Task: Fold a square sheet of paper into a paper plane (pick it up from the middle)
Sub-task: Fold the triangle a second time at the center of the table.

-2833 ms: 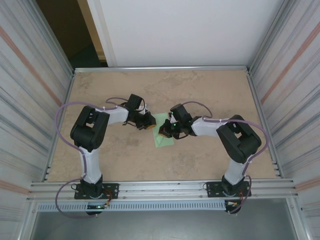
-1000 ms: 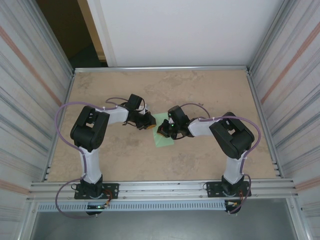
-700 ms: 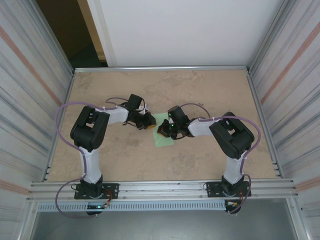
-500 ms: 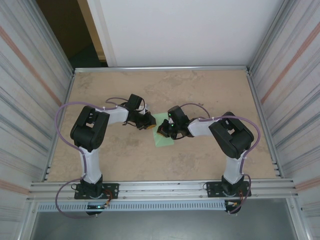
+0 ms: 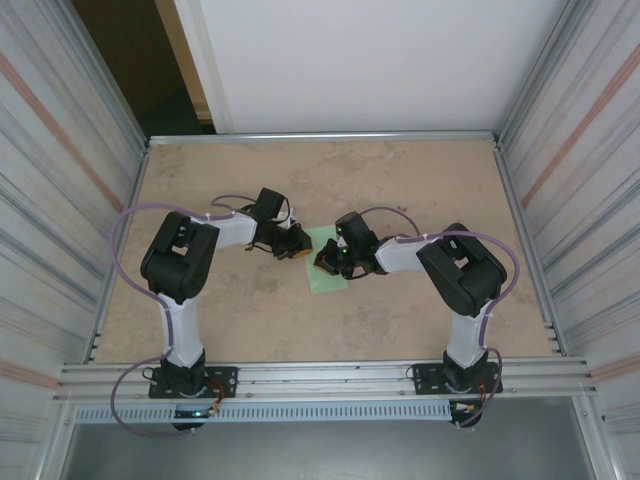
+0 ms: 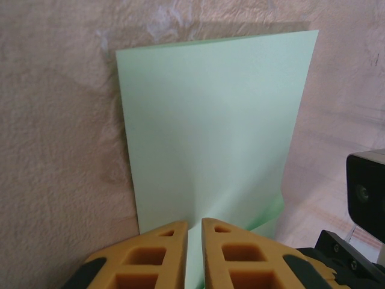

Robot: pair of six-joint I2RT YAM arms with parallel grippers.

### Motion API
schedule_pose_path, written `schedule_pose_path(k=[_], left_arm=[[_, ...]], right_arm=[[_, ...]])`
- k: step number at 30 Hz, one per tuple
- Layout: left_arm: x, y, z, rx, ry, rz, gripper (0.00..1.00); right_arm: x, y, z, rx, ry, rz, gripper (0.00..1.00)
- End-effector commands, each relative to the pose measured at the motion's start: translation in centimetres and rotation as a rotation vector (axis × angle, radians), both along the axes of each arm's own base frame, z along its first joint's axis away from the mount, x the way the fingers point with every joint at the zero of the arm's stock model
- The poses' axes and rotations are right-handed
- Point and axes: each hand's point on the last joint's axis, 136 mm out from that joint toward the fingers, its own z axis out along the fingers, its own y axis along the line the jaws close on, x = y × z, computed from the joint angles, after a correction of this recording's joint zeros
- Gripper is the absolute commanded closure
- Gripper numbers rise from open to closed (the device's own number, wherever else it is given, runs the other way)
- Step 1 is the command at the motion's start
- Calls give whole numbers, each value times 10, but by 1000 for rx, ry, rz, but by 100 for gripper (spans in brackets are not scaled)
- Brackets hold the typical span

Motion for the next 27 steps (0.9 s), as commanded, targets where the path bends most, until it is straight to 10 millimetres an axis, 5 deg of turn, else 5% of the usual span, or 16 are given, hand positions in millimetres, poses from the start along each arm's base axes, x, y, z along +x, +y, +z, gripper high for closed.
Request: schedule_pose_path(k=[1, 21, 27], left_arm=[[-15, 12, -26, 72, 67, -4, 85], [-13, 13, -22, 68, 59, -1, 85], [7, 9, 7, 31, -1, 14, 85]], right_arm=[[3, 7, -1, 16, 13, -4, 100], [-2, -2, -15, -41, 60, -26, 100], [-4, -5, -19, -65, 76, -36, 100]])
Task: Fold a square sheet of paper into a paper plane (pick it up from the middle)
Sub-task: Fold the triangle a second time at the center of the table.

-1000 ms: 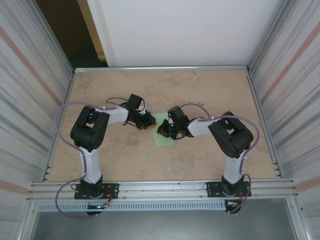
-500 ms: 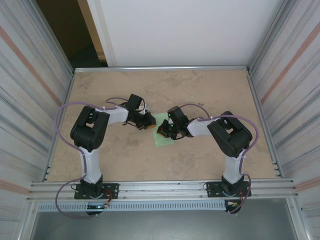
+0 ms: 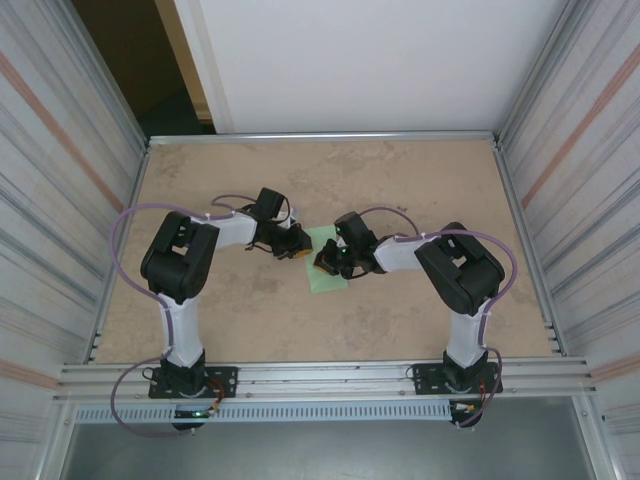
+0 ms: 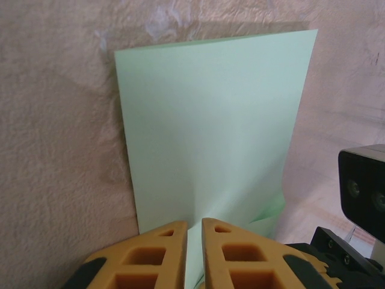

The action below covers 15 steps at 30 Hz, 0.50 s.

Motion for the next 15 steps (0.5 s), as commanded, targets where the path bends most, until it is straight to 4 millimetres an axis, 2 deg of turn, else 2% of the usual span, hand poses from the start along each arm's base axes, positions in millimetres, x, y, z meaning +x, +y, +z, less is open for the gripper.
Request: schedule_pose_path(k=[1, 7, 10, 15], left_arm=[[9, 7, 11, 27, -13, 15, 85], [17, 10, 29, 5, -52, 24, 84], [16, 21, 41, 5, -83, 54, 84], [9, 54, 48, 38, -94, 138, 82]], right_arm=[[-4, -5, -15, -50, 58, -30, 100], [-5, -5, -19, -62, 76, -32, 100], [-5, -6, -19, -68, 78, -30, 92], [-5, -3, -17, -60, 79, -24, 72]])
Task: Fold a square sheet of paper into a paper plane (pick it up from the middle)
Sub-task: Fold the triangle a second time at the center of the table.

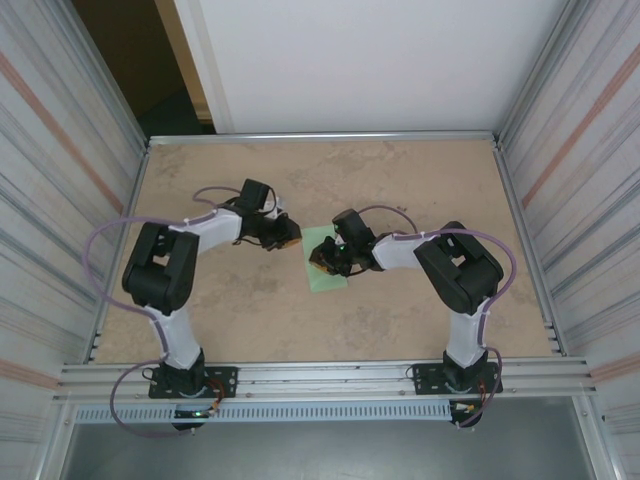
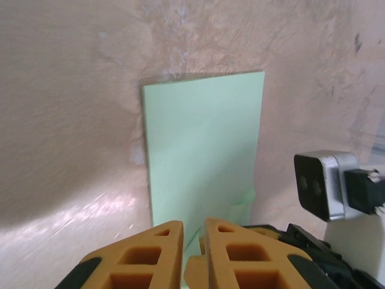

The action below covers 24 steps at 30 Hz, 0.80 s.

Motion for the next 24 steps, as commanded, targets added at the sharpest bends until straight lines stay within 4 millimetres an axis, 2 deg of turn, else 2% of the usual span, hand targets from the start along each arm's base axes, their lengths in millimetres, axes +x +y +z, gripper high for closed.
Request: schedule_pose_path(k=[1, 4, 9, 15, 20, 24], left_arm=[[-6, 27, 6, 32, -7, 69, 82], [-12, 43, 5, 34, 1, 112, 82], [-22, 48, 8, 16, -3, 132, 82], [-31, 37, 9, -47, -1, 118, 82], [-40, 18, 9, -61, 1, 70, 85], [-44, 0, 9, -77, -10, 23, 90]], right_arm=[[-11, -8, -22, -70, 64, -8, 68], [-9, -7, -17, -55, 43, -1, 59], [-10, -5, -15, -57, 44, 21, 57], [-14, -9, -19, -77, 57, 23, 70], [-15, -13, -21, -98, 66, 20, 80], [-17, -13, -23, -108, 80, 24, 96]])
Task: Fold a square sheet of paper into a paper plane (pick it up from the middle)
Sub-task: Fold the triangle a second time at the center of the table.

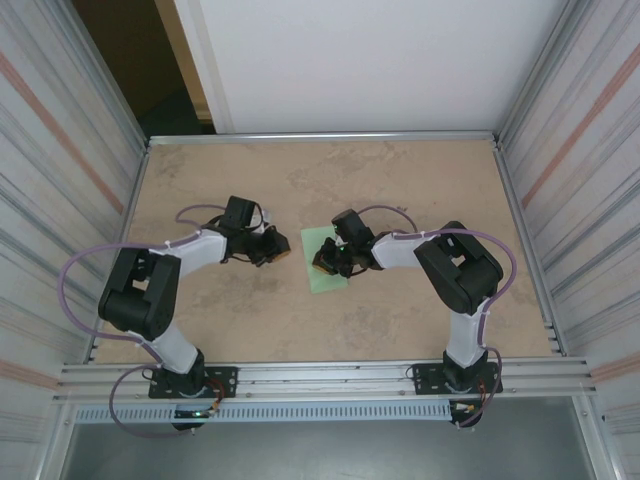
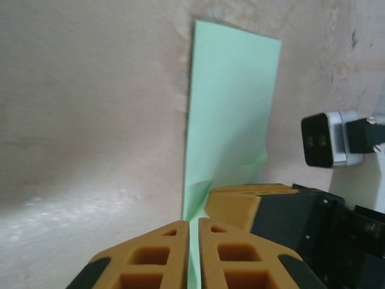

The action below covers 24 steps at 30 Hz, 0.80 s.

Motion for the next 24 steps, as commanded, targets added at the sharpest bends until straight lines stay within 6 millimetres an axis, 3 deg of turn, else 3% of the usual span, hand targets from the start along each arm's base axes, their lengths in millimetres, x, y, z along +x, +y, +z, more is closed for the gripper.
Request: schedule_pose_path(k=[1, 6, 12, 24], left_arm=[[-4, -18, 7, -42, -21, -41, 90], [-12, -43, 4, -33, -33, -119, 97], [-18, -57, -11, 22, -19, -168, 100], [-11, -52, -29, 109, -8, -169, 100]], right_arm=[[-10, -9, -17, -69, 61, 3, 97], [-11, -11, -18, -87, 66, 2, 100], [-11, -12, -20, -92, 70, -5, 100], [-11, -11, -21, -85, 73, -9, 100]])
